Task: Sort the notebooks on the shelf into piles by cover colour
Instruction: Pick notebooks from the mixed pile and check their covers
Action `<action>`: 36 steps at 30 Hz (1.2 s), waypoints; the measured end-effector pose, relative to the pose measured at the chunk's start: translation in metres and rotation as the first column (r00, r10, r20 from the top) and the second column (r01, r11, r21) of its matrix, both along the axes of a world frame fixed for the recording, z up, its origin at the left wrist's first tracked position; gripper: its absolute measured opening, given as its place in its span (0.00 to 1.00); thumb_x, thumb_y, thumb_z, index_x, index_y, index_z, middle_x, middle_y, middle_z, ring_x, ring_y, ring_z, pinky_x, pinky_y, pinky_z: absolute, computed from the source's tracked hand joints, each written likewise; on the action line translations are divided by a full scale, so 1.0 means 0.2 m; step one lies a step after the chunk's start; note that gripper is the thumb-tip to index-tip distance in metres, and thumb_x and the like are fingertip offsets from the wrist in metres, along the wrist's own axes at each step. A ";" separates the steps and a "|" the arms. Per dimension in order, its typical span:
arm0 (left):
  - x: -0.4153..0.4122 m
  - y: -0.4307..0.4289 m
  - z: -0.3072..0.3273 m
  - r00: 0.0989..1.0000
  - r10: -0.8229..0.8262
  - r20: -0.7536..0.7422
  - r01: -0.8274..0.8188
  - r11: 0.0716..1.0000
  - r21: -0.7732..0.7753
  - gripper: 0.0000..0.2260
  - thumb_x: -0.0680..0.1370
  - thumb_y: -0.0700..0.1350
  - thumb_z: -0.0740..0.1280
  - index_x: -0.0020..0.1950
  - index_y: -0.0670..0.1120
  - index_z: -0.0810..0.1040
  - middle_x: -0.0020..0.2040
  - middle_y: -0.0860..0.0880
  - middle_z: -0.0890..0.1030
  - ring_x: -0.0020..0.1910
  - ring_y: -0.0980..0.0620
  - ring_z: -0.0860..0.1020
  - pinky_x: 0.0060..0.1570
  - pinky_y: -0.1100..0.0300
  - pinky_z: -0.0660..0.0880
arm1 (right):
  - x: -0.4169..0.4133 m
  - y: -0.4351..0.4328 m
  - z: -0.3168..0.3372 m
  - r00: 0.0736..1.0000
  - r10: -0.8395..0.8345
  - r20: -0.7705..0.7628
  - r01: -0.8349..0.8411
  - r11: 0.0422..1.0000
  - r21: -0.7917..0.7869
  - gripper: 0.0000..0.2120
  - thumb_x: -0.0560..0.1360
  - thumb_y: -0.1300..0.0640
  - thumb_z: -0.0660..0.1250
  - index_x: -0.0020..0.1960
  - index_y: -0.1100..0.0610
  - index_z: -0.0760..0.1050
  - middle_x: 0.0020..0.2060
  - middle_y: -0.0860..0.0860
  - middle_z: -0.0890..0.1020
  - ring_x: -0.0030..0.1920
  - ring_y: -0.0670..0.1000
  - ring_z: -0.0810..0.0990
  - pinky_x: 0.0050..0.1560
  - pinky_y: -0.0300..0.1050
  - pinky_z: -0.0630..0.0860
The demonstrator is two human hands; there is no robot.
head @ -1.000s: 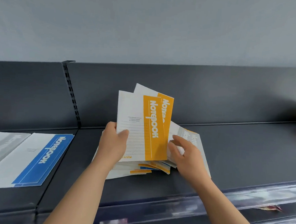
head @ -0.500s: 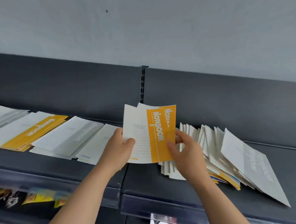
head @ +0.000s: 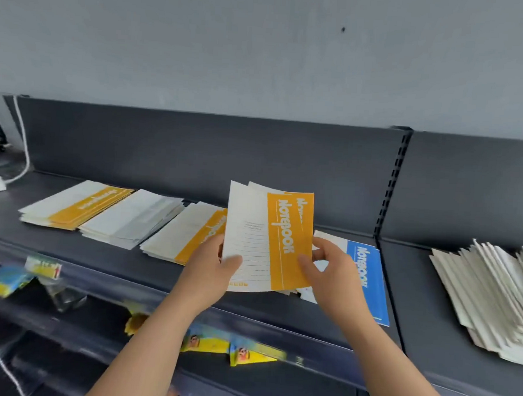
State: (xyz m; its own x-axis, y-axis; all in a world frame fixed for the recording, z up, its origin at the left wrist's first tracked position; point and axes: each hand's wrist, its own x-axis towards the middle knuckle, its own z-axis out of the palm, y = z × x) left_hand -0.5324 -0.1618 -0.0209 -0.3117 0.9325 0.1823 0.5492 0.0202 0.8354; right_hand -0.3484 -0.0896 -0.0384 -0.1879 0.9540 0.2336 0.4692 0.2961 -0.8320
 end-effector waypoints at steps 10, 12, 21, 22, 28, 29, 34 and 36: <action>-0.52 0.04 -0.08 0.977 0.122 -0.174 -0.135 0.989 -0.066 0.12 0.81 0.47 0.59 0.64 0.49 0.72 0.63 0.53 0.78 0.55 0.55 0.77 0.37 0.72 0.70 | -0.52 0.06 -0.04 0.995 0.053 0.086 -0.050 0.998 -0.035 0.20 0.78 0.48 0.62 0.68 0.51 0.68 0.47 0.44 0.76 0.53 0.49 0.76 0.56 0.46 0.75; -0.57 0.07 -0.08 0.970 0.142 -0.198 -0.158 0.985 -0.067 0.12 0.81 0.46 0.58 0.64 0.49 0.72 0.63 0.53 0.77 0.58 0.53 0.77 0.37 0.72 0.70 | -0.59 0.09 -0.05 0.990 0.074 0.121 -0.072 0.997 -0.020 0.19 0.77 0.48 0.62 0.67 0.51 0.69 0.45 0.42 0.77 0.56 0.52 0.75 0.58 0.51 0.75; -0.81 0.25 -0.13 0.923 0.218 -0.318 -0.247 0.968 -0.052 0.12 0.81 0.45 0.60 0.63 0.48 0.74 0.63 0.50 0.78 0.57 0.52 0.78 0.35 0.72 0.69 | -0.83 0.26 -0.12 0.973 0.096 0.209 -0.100 0.995 0.007 0.10 0.76 0.50 0.64 0.53 0.54 0.75 0.41 0.48 0.80 0.45 0.51 0.78 0.62 0.53 0.72; -0.83 0.26 -0.14 0.917 0.223 -0.332 -0.253 0.966 -0.051 0.11 0.81 0.45 0.60 0.62 0.47 0.75 0.62 0.50 0.78 0.56 0.52 0.78 0.35 0.72 0.68 | -0.85 0.27 -0.13 0.971 0.091 0.223 -0.096 0.995 0.008 0.09 0.76 0.50 0.64 0.51 0.54 0.75 0.40 0.49 0.81 0.43 0.51 0.79 0.60 0.54 0.73; -0.95 0.34 -0.22 0.885 0.188 -0.426 -0.247 0.965 -0.088 0.10 0.80 0.46 0.62 0.59 0.47 0.77 0.54 0.49 0.79 0.49 0.53 0.76 0.44 0.62 0.72 | -0.95 0.28 -0.18 0.901 0.075 0.426 -0.082 0.997 -0.002 0.12 0.76 0.46 0.63 0.38 0.52 0.69 0.33 0.47 0.74 0.44 0.51 0.76 0.56 0.51 0.75; -0.97 0.34 -0.23 0.883 0.175 -0.435 -0.238 0.967 -0.094 0.10 0.80 0.46 0.62 0.59 0.47 0.77 0.53 0.49 0.79 0.49 0.53 0.76 0.44 0.62 0.72 | -0.96 0.28 -0.17 0.893 0.071 0.444 -0.075 0.997 -0.009 0.13 0.76 0.46 0.62 0.38 0.52 0.69 0.33 0.47 0.74 0.46 0.51 0.75 0.56 0.50 0.74; -1.01 0.36 -0.23 0.861 0.159 -0.483 -0.229 0.970 -0.087 0.11 0.80 0.48 0.62 0.60 0.47 0.75 0.57 0.47 0.73 0.52 0.50 0.76 0.51 0.61 0.73 | -0.98 0.26 -0.17 0.854 0.039 0.518 -0.047 0.999 0.002 0.14 0.75 0.43 0.62 0.40 0.52 0.73 0.39 0.47 0.77 0.51 0.50 0.74 0.56 0.44 0.72; -1.02 0.35 -0.22 0.849 0.140 -0.510 -0.205 0.976 -0.073 0.13 0.80 0.49 0.62 0.63 0.47 0.74 0.60 0.48 0.72 0.55 0.50 0.75 0.54 0.61 0.73 | -0.97 0.24 -0.15 0.858 0.005 0.514 -0.036 0.998 0.049 0.13 0.76 0.44 0.63 0.52 0.51 0.77 0.48 0.48 0.78 0.58 0.51 0.71 0.60 0.42 0.68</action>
State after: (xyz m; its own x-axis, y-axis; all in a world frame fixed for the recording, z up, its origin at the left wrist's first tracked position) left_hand -0.7362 -0.0918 -0.0640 -0.3671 0.8968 0.2469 0.8690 0.2360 0.4348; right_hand -0.5426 -0.0421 -0.0693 -0.3152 0.9370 0.1507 0.8182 0.3488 -0.4571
